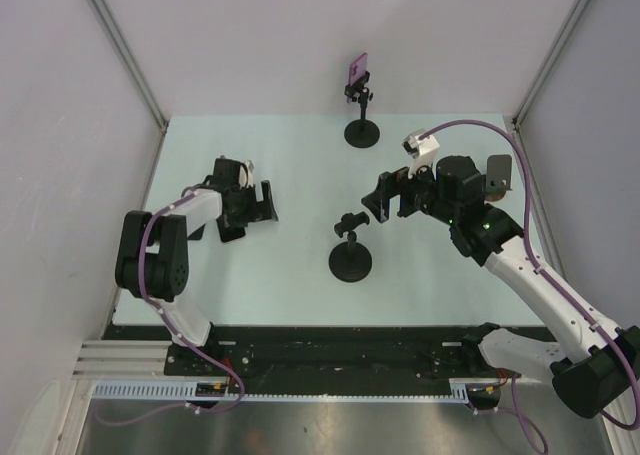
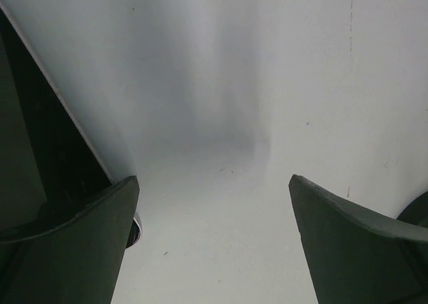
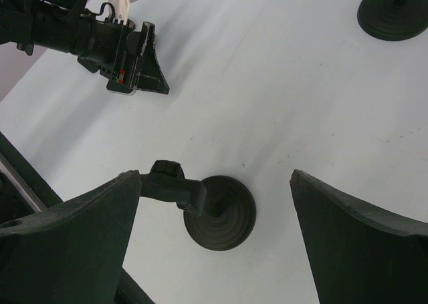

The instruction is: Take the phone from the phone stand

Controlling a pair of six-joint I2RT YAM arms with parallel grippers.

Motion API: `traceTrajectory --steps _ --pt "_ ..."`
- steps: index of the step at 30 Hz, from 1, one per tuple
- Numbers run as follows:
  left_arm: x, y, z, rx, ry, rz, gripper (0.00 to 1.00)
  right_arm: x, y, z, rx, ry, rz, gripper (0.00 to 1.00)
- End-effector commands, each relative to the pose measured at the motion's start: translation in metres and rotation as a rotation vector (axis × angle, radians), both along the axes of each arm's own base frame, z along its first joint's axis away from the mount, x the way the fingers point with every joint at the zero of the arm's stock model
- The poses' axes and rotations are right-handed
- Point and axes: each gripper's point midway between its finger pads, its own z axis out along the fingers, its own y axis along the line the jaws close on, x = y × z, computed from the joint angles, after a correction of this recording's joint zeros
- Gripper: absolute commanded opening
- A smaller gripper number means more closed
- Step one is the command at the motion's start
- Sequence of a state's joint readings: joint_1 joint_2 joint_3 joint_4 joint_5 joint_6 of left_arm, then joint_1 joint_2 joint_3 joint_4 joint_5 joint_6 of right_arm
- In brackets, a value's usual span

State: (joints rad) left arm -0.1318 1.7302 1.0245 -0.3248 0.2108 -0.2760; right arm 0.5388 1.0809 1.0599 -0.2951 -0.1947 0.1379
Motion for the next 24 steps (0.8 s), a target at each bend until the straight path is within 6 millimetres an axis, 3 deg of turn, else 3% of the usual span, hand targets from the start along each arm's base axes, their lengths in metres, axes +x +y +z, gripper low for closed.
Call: traceTrajectory --steps 1,13,20,24 --pt "-0.001 0.016 0.009 0.058 -0.033 0.022 1.00 0.001 -0.003 0.006 0.000 -0.027 -0.009 1.00" --pt "-0.001 0.044 0.020 0.171 -0.060 0.080 1.00 0.003 -0.005 0.008 0.000 -0.036 -0.013 1.00" --pt "0.009 0.034 0.028 0.147 -0.086 0.039 1.00 0.003 -0.004 0.008 0.002 -0.036 -0.009 1.00" --pt "0.014 0.018 0.038 0.144 -0.119 -0.002 1.00 0.003 -0.004 0.008 0.003 -0.034 -0.006 1.00"
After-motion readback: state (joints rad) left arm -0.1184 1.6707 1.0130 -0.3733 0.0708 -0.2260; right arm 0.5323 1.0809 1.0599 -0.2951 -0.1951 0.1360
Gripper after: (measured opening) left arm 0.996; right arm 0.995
